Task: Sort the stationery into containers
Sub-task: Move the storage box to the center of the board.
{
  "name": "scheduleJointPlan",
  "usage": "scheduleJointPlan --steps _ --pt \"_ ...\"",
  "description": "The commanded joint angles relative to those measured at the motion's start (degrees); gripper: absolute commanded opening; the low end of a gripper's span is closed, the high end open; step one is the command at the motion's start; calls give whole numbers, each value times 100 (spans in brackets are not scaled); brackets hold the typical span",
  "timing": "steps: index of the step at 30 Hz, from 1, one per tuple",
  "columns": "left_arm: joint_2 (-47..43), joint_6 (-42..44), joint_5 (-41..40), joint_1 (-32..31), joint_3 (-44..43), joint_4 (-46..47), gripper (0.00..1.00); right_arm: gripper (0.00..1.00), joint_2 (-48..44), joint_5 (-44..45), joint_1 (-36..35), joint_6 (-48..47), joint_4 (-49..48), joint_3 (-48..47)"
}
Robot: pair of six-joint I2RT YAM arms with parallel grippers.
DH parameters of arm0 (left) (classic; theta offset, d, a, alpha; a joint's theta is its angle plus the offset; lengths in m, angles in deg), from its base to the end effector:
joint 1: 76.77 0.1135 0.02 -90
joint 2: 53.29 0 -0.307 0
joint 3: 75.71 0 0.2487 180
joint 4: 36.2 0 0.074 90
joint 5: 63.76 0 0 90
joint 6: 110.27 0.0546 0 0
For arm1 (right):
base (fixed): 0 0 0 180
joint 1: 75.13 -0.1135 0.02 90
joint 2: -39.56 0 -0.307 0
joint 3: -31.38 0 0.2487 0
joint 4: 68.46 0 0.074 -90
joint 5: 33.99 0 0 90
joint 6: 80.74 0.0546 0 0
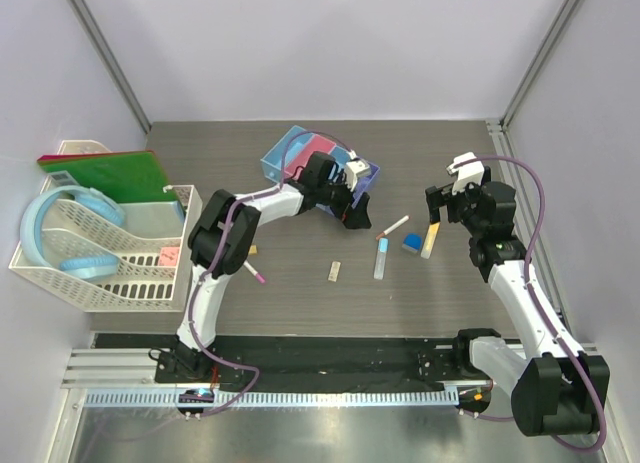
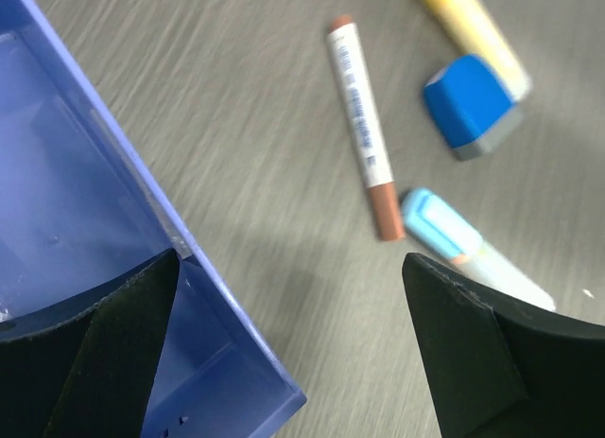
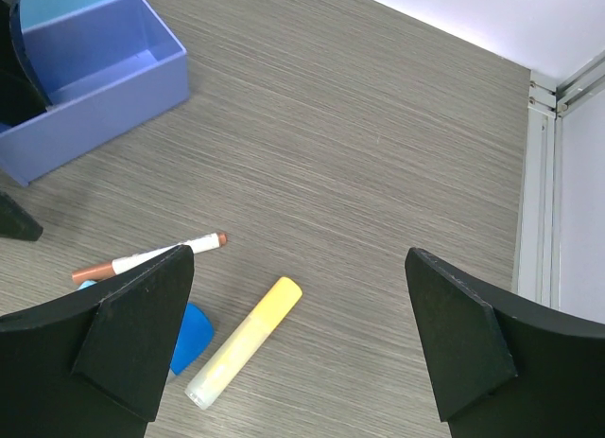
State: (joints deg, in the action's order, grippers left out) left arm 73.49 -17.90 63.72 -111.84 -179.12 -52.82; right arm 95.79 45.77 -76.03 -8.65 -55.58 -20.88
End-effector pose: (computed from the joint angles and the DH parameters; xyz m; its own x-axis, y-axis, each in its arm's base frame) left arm 0.4081 -0.3271 0.1853 -0.4909 0.3847 -0.7817 0.8586 0.3660 -0.3590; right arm 0.2195 0.0132 0.3145 -0.2187 -0.3061 -0.9265 -0.2657 0.9323 -0.2453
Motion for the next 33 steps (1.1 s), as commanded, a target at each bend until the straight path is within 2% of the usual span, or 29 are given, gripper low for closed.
scheduleJointPlan --steps 1,5,8,13,15,19,25,27,30,33 --pt "-259 -350 1288 -9 445 1213 100 100 -147 -39 12 -81 -129 25" --pt "-137 -764 1421 53 569 1908 100 100 -138 -4 12 -107 -129 42" --pt "-75 -1037 1140 149 526 2243 100 100 -103 4 29 -116 -129 34" --pt "-118 -739 280 202 341 1910 100 100 -77 13 20 -107 -129 -2" --pt "-145 -773 182 228 349 1953 100 100 -68 13 12 -107 -129 -10" --pt "-180 -800 -546 220 174 1682 100 100 -77 13 20 -99 -129 -19" --pt "-408 15 -1671 62 -73 715 100 100 -121 4 20 -90 -94 -45" --pt "-514 421 -1560 18 -20 442 100 100 -121 13 12 -90 -94 -46" --pt "-882 484 -1155 44 461 790 100 100 -130 31 12 -90 -85 -63" --pt "-1085 475 -1338 9 587 645 98 100 -173 40 20 -98 -85 -54"
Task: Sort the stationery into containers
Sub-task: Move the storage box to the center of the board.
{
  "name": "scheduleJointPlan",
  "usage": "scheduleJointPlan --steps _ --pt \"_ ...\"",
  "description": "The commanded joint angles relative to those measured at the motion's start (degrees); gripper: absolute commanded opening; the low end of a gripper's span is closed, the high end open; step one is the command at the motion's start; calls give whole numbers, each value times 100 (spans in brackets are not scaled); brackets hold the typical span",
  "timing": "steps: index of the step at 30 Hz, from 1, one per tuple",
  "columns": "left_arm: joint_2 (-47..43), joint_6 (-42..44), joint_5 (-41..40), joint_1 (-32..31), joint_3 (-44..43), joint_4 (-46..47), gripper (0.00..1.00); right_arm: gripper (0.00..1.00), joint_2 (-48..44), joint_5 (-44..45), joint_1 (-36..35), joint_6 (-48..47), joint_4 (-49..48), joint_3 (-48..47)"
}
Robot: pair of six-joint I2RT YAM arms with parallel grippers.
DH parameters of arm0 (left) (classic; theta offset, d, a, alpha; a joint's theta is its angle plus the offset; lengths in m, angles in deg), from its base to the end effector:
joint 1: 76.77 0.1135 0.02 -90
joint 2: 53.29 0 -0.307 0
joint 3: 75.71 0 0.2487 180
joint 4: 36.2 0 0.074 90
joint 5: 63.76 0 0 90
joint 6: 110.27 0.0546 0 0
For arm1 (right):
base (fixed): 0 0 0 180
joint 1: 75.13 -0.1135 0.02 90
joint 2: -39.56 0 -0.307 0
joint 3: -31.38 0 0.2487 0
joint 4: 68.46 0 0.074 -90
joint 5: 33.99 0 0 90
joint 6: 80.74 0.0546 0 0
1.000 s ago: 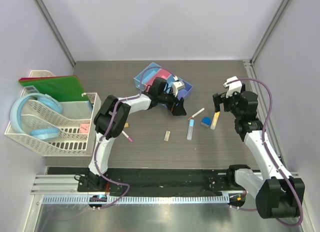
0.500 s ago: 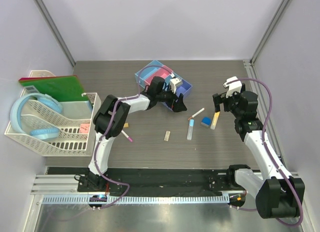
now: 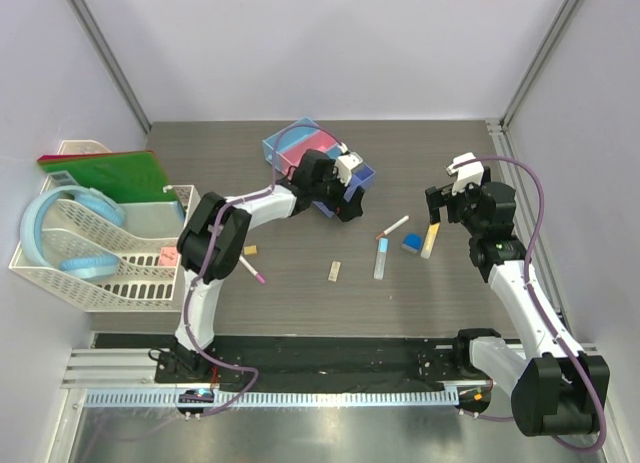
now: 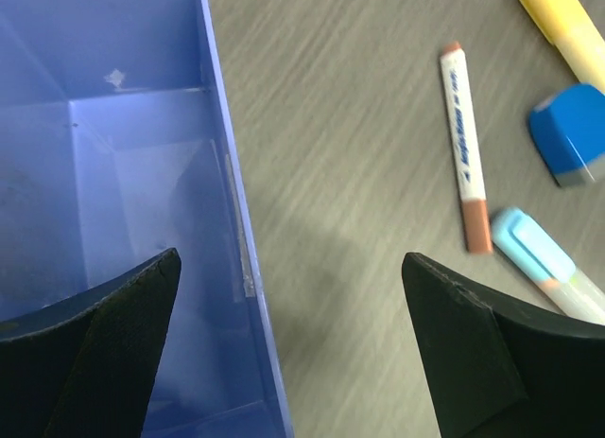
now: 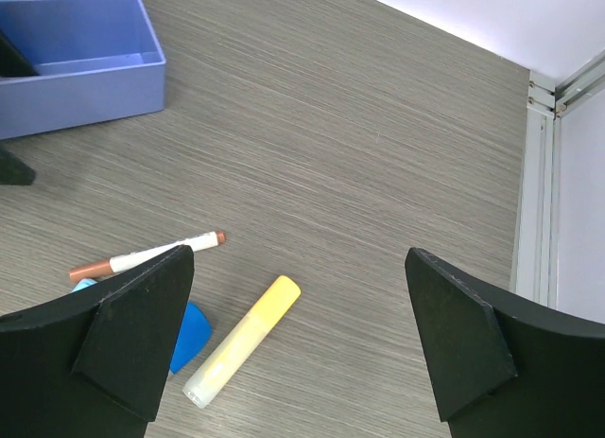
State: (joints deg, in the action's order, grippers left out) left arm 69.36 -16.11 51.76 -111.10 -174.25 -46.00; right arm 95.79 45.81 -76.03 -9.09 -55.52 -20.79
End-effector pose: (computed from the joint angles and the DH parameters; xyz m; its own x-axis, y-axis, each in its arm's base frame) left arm 0.4120 -0.3098 0.2016 -0.4012 0.3532 -0.8452 0.8355 0.5193 -0.1795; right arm 0.2194 0.0131 0.3137 -0.2193 -0.3133 -0.9240 -0.2674 0.9301 -0.2519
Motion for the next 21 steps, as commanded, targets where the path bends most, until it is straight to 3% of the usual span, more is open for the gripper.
scheduleJointPlan --steps 1,5,9,12,14,17,21 --pt "-681 330 -170 -83 47 -204 98 100 -182 35 20 -63 -92 -63" --pt "-961 821 -178 -100 177 -294 100 100 -200 53 20 -55 -83 -72" --pt "-1234 1350 -767 -276 635 -38 100 100 -235 44 20 -37 -65 -89" --pt "-1279 1368 -1398 -294 653 -30 100 100 -253 18 20 -37 -39 -116" --pt "-1209 1490 -2274 -259 557 31 100 100 -253 -26 20 -37 22 -151" --pt "-1103 1631 -2716 65 478 295 100 100 -244 -61 12 -37 58 -195" --pt "-769 1596 -2824 750 -207 -46 100 100 -244 -105 12 -28 58 -195"
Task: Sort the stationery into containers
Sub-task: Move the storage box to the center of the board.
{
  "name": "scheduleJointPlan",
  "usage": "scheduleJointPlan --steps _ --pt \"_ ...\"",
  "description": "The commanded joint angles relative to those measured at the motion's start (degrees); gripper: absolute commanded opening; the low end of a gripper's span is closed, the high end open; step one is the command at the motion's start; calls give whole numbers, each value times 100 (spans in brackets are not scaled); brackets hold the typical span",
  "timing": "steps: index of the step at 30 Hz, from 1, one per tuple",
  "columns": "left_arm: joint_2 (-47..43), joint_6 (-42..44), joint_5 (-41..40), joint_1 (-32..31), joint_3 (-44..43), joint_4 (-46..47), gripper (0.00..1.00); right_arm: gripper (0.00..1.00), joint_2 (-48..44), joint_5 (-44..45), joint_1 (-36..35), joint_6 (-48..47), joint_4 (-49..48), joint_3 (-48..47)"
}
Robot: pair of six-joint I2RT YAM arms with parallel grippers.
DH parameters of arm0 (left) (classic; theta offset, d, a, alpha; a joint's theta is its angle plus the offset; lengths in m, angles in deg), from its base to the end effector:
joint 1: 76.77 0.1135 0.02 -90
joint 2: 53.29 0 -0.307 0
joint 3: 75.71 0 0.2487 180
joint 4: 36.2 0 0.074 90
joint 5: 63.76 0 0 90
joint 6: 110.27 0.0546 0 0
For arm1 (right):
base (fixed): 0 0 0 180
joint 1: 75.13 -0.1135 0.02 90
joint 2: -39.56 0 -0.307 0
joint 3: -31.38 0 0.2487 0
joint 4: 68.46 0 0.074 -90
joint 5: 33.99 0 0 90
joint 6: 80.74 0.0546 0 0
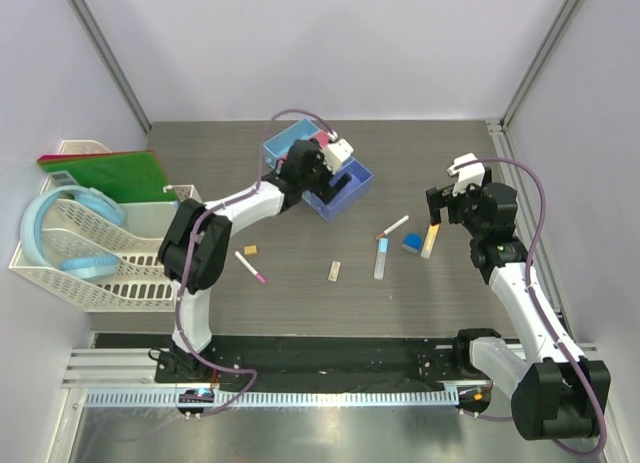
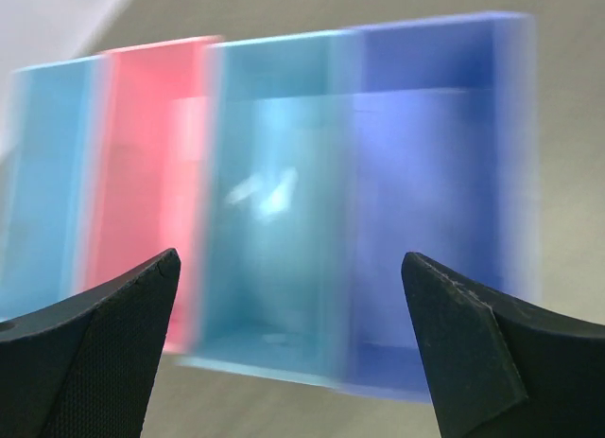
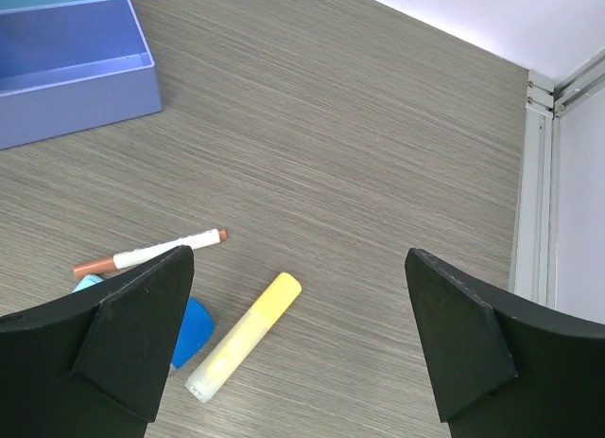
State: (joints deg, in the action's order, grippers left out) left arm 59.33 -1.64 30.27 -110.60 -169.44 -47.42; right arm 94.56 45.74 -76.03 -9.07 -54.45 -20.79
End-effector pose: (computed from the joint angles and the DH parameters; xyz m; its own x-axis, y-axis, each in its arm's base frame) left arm 0.4003 -0.2729 0.2519 -0.2013 0.5186 -0.8310 0.7072 0.6639 0.2429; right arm 0.2144 0.0131 0.3157 -0.2164 -0.3129 -0.9248 -0.2677 0.9300 -0.2520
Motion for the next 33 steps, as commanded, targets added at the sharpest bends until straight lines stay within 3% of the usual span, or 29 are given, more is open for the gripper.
scheduleJointPlan --steps 1,9,17,23,33 --pt "278 175 -719 806 -785 121 100 100 -130 -90 20 -39 -49 -186" --pt "979 1098 -1018 1387 -1655 815 100 100 -104 -169 20 -22 -67 -160" --pt "2062 1853 -1641 1405 -2745 938 100 100 -121 -161 12 -22 -67 -107" --pt "2291 2276 -2029 1440 -2649 1422 100 100 -78 -213 12 -57 -76 -81" --pt "2107 2610 -1818 1554 -2237 983 100 99 -60 -231 20 -57 -85 -81"
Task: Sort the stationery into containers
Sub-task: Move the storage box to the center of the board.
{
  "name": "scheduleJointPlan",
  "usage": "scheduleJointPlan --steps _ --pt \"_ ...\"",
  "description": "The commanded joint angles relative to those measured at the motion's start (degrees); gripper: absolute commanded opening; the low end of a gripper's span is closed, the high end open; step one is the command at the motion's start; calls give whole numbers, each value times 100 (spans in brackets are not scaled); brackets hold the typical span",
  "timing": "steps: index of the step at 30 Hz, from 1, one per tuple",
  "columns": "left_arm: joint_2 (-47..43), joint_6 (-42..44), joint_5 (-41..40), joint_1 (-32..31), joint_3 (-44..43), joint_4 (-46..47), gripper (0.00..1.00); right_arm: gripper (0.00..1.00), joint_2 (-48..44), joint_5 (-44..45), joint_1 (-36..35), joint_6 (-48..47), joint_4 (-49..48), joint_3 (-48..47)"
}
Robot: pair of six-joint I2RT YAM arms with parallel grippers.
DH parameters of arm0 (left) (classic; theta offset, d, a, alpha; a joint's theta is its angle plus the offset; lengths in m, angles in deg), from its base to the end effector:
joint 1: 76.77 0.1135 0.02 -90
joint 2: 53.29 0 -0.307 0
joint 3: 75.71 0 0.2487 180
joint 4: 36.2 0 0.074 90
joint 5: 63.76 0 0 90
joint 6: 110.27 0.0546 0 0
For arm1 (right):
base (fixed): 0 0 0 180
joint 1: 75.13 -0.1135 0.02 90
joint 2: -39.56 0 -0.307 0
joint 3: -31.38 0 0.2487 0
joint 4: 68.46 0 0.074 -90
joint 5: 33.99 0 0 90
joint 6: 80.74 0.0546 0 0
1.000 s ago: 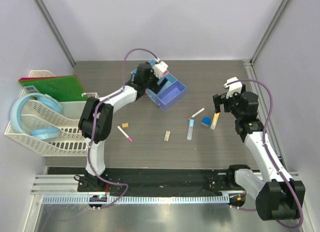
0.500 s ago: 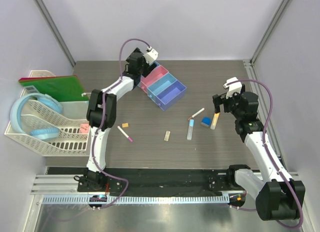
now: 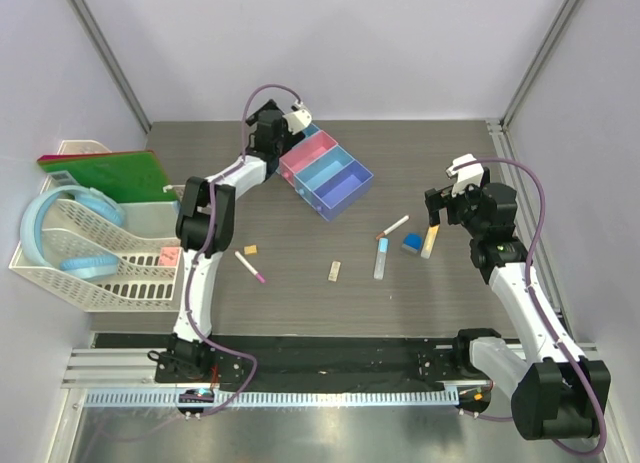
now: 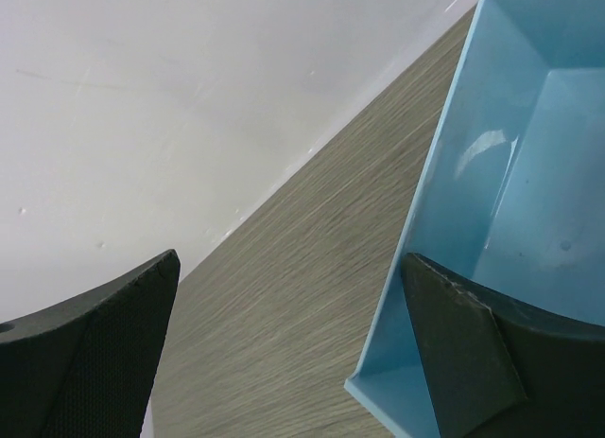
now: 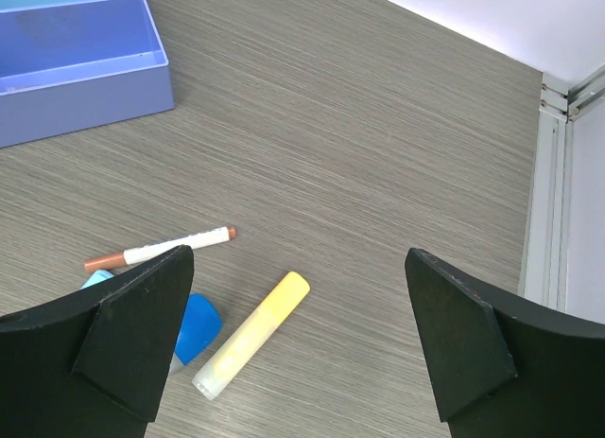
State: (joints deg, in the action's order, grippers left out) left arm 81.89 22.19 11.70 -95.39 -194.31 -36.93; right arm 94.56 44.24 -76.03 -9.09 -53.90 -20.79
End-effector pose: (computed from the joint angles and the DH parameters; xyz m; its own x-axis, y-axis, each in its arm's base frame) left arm 0.5703 -0.1777 0.2212 -0.1527 0.7410 -0.6539 0.2508 0.6691 0.6996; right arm 0.2137 0.0145 0.3146 -0.2175 -0.3117 -0.9250 -0.2934 0.9247 -0.2426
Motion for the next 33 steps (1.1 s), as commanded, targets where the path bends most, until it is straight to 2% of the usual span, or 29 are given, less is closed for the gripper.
scheduleJointPlan --steps 1,12,16,22,27,33 --pt "-193 263 92 33 356 -197 100 100 -60 -80 12 -55 -139 -81" --pt "-975 62 742 24 1261 -1164 100 100 194 -229 -23 -99 133 -343" --pt "-1335 -211 1006 16 1630 -1516 100 100 677 -45 -417 -230 309 -625" --pt "-1687 -484 1199 24 2053 -1683 100 100 1845 122 -841 -178 397 -1345" --pt "-1959 -721 1340 24 2185 -1877 100 100 3241 113 -867 -29 493 -2189" --pt "-2205 -958 1419 -2 2193 -2167 100 100 4228 271 -946 24 634 -2945"
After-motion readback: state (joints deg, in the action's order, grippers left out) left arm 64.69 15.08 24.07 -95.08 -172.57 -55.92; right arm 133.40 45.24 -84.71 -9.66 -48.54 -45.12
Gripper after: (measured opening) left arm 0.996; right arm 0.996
